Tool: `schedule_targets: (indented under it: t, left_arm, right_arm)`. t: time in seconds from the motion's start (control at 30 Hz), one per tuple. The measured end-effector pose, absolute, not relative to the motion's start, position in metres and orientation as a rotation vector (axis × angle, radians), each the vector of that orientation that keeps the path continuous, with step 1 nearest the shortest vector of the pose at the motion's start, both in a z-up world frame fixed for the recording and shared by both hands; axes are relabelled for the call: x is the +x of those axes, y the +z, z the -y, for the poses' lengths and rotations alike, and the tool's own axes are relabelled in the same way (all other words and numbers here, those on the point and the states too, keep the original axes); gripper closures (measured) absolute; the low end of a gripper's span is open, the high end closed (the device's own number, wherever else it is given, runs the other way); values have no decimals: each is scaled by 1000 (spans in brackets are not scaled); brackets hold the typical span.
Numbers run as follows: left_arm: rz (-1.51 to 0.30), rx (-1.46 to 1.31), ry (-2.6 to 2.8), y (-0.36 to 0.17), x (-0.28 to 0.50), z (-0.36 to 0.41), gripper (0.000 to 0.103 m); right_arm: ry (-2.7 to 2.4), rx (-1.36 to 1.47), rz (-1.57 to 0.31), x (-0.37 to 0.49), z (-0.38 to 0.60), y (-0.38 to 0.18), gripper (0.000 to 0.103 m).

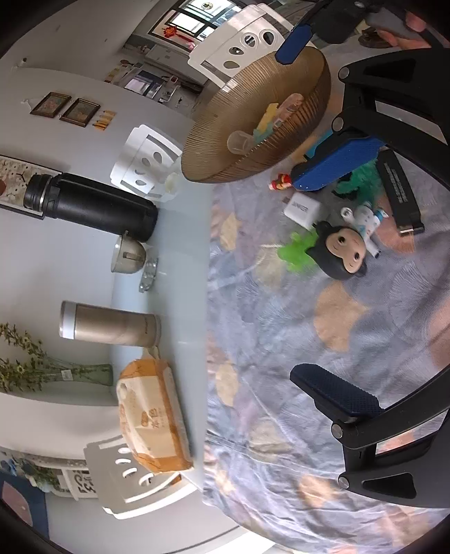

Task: Organize rigid objects
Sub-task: 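Withdraw both tools from the bowl toward the remaining items, then grasp the monkey figure with the left tool while the right tool reaches toward the white round container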

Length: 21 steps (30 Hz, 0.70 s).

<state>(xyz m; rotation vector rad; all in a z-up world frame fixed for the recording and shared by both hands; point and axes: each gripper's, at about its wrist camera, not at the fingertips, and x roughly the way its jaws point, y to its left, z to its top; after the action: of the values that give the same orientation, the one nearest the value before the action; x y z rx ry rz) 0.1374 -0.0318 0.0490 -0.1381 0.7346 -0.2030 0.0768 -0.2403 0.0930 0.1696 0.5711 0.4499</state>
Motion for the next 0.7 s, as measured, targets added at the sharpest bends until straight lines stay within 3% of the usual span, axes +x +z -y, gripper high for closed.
schedule_targets:
  t: [0.7]
  left_arm:
    - [-785,-196,-233,24,134,21,2]
  right_arm:
    - [505,48,-650,69,201,72,0]
